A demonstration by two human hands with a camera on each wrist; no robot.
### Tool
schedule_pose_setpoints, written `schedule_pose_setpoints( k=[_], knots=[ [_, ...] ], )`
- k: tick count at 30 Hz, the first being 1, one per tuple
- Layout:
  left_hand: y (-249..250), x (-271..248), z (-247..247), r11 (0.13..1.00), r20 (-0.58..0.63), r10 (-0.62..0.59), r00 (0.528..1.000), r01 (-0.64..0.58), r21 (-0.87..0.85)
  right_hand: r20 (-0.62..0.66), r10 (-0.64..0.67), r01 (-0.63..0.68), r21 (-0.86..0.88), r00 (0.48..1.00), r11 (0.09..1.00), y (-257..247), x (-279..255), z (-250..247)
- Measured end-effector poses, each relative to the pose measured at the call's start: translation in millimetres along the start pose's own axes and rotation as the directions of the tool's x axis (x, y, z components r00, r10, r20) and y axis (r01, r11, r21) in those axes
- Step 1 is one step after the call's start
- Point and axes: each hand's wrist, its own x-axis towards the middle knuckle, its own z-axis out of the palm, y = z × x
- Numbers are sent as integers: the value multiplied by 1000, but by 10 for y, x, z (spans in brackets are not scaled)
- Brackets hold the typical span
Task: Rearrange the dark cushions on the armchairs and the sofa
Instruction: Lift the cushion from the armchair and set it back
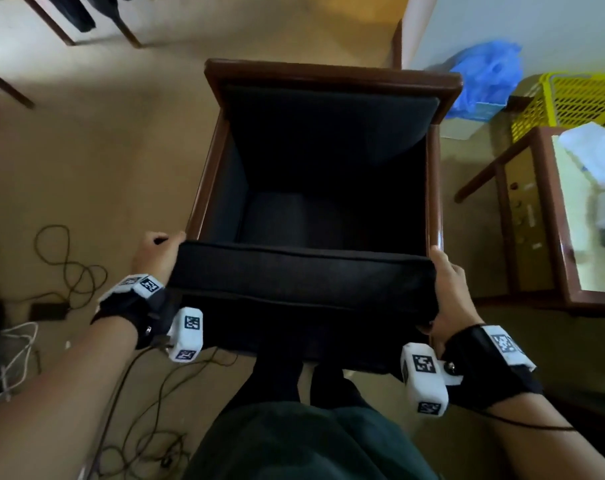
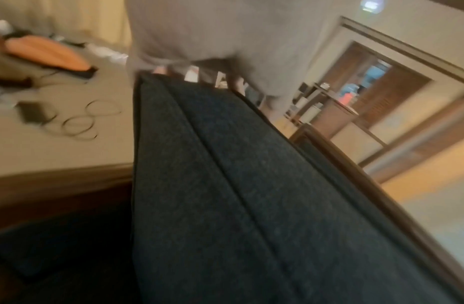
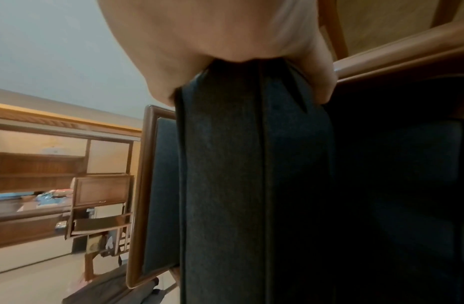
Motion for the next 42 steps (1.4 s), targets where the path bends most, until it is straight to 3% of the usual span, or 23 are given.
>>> schedule_pose_setpoints(
  k=[2,4,5,7,11,16,23,27,30,33,36,39,42],
  knots=[
    [-15,67,-16,982,98,-135,986,146,-120,25,107,-108,24,994,994,-14,50,-36],
    [-99,163,7,933,300,-271,915,326,-152,14,184,-184,36,983,982,8,134,-95],
    [-108,184,19,901,380,-311,871,398,-174,-12,197,-196,52,980,979,-6,156,-82],
    [-49,216,31,873,441,-310,842,436,-219,-90,191,-184,82,977,980,-110,83,40],
    [310,261,51,883,440,-299,847,420,-209,-278,85,-62,89,957,994,-410,73,242],
    [695,523,4,923,368,-227,902,320,-214,-309,36,-3,106,950,994,-649,25,320],
    [1407,820,-22,925,331,-49,942,168,-341,-309,-44,111,201,950,973,-1186,233,534],
    [1440,973,159,932,391,-93,916,218,-291,-273,-107,158,172,956,972,-1295,525,710],
    [1376,1126,301,922,414,-152,898,280,-269,-317,-118,146,66,941,987,-1236,749,767],
    [1469,1243,365,927,387,-166,907,278,-253,-367,-61,89,60,928,994,-1317,874,727],
    [1673,1359,403,941,375,-120,919,226,-251,-399,-96,92,-29,912,995,-1552,985,685],
    [1919,1524,502,939,335,-78,939,182,-292,-299,-245,227,-92,923,969,-1819,1018,800],
    [2140,1669,588,950,306,-12,952,107,-295,-198,-351,365,38,915,930,-2080,1088,1040]
  ],
)
